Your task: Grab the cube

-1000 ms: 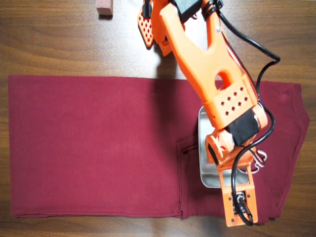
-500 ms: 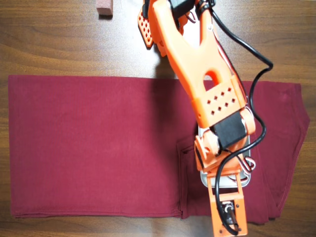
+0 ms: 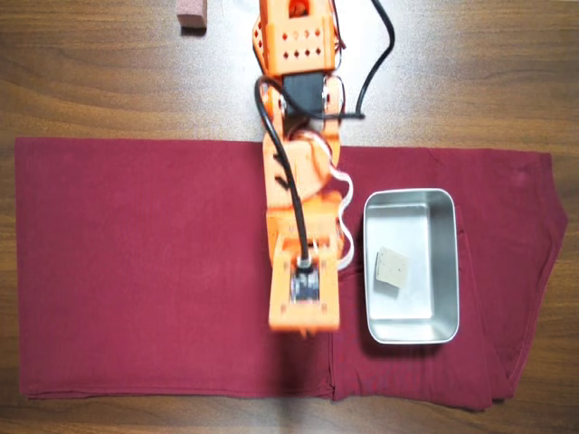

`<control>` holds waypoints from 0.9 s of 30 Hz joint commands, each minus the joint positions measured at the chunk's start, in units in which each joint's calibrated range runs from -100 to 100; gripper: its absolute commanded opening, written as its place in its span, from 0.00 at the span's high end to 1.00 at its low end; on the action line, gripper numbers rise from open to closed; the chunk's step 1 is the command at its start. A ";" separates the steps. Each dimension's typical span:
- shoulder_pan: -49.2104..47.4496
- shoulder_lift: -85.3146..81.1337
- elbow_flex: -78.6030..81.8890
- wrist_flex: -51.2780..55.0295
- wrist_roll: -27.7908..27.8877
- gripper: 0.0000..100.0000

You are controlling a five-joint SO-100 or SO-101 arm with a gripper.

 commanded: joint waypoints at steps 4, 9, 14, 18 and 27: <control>4.17 -25.07 18.35 16.33 0.49 1.00; 3.40 -35.55 20.72 31.18 -0.29 1.00; 3.40 -35.90 20.72 41.97 0.15 1.00; 5.32 -35.90 20.72 67.97 2.78 1.00; 4.46 -35.90 20.72 77.65 0.10 1.00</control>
